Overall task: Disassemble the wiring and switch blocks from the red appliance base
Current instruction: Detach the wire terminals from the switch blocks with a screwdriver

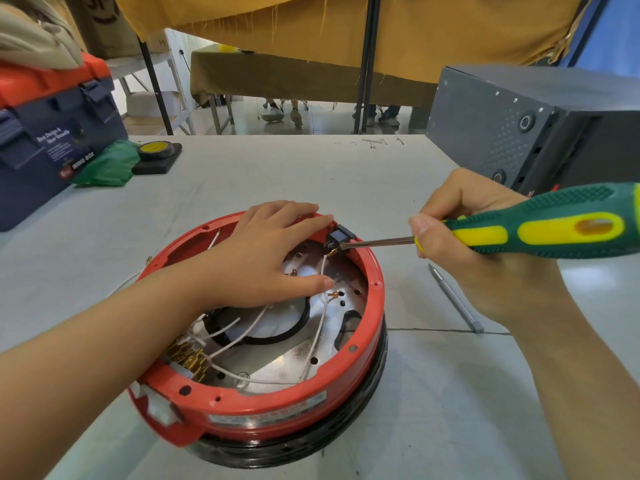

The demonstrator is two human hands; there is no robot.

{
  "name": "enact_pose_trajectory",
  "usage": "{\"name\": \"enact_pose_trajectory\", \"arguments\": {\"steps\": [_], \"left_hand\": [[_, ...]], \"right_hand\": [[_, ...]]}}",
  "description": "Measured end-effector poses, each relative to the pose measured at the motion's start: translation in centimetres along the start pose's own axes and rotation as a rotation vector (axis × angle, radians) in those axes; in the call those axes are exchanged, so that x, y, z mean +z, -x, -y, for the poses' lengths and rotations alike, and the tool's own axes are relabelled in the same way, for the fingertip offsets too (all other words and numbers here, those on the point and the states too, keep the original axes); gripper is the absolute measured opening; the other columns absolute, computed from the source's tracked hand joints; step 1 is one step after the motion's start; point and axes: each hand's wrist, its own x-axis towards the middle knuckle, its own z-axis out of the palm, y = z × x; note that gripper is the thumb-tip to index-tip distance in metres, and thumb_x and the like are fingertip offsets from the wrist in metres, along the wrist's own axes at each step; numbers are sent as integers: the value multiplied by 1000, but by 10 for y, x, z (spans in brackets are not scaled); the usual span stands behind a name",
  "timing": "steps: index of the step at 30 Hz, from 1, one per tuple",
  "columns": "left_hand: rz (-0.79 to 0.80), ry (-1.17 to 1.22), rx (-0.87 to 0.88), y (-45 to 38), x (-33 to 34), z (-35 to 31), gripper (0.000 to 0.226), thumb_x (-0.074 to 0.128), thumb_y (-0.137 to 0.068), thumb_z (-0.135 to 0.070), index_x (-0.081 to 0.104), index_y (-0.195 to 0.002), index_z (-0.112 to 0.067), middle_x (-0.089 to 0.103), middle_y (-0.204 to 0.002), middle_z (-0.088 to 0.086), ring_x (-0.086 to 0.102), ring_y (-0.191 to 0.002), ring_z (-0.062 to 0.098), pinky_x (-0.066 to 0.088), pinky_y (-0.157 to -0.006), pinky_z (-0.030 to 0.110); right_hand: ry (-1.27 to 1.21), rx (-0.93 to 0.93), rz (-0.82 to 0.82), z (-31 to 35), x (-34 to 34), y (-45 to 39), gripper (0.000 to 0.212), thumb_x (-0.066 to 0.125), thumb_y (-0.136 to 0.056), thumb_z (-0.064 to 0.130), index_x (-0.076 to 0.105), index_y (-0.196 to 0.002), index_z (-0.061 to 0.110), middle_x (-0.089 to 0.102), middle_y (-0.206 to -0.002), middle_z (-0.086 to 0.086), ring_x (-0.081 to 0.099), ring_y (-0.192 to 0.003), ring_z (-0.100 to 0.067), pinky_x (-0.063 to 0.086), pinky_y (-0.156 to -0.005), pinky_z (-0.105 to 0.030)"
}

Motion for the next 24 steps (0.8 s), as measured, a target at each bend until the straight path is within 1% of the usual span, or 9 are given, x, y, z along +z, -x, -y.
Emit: {"name": "enact_pose_trajectory", "arguments": {"steps": [3, 4, 6, 9, 12, 15, 19, 23, 24], "left_hand": [[1, 2, -2, 0, 0, 0, 81, 36, -73, -72, 15, -146, -42, 11, -153, -19, 7, -138, 4, 9, -114, 33], [2, 0, -3, 0, 0, -1, 81, 37, -73, -72, 15, -146, -42, 11, -153, -19, 6, -138, 4, 9, -114, 33], [1, -1, -2, -1, 0, -1, 79, 42, -78, -73, 15, -146, -42, 11, -153, -19, 6, -138, 5, 9, -113, 33], [-5, 1, 1, -1, 0, -1, 77, 45, -81, -70, 16, -146, -41, 12, -153, -17, 6, -139, 6, 9, -114, 33], [-7, -4, 3, -1, 0, 0, 78, 42, -79, -72, 16, -146, -42, 12, -153, -17, 7, -139, 7, 9, -114, 34], [-9, -1, 4, -1, 1, 0, 78, 43, -79, -71, 16, -146, -41, 13, -153, -17, 7, -139, 8, 9, -114, 34], [-9, -10, 1, -2, 1, 1, 78, 43, -79, -72, 15, -146, -41, 12, -153, -16, 7, -139, 8, 10, -114, 34], [-20, -5, 9, -1, 1, 1, 79, 45, -80, -71, 16, -146, -41, 13, -153, -16, 8, -139, 9, 10, -114, 34], [-21, -6, 11, -1, 1, 1, 79, 44, -79, -72, 16, -146, -42, 13, -153, -16, 8, -140, 9, 10, -114, 34]], "right_hand": [[-21, 9, -4, -5, -2, -2, 20, 57, -82, 33, 54, -73, 15, 58, -70, -13, 51, -54, -21, 42, -49, -26], [-33, 15, -10, -7, -3, -3, 21, 58, -82, 32, 54, -72, 14, 57, -68, -12, 50, -54, -22, 41, -49, -28], [-83, 31, -30, -12, -5, -3, 20, 59, -82, 31, 54, -70, 16, 57, -65, -9, 52, -54, -16, 41, -49, -22], [-171, 68, -55, -20, -8, -6, 17, 59, -81, 31, 54, -65, 27, 60, -62, -3, 55, -55, -11, 42, -53, -16], [-248, 109, -78, -28, -10, -8, 17, 60, -80, 31, 55, -64, 30, 59, -58, 1, 55, -54, -12, 41, -51, -15], [-299, 143, -89, -32, -9, -9, 17, 60, -78, 32, 56, -62, 30, 57, -54, 5, 53, -52, -12, 39, -49, -16], [-358, 201, -116, -32, -9, -9, 18, 60, -74, 34, 55, -58, 30, 55, -52, 5, 52, -52, -12, 39, -48, -17], [-258, 216, 19, -31, 11, -7, 16, 60, -75, 33, 56, -61, 26, 60, -55, 0, 54, -52, -8, 41, -50, -15], [-254, 216, 31, -31, 14, -6, 16, 61, -76, 32, 56, -62, 26, 60, -54, 0, 54, -52, -8, 41, -50, -15]]}}
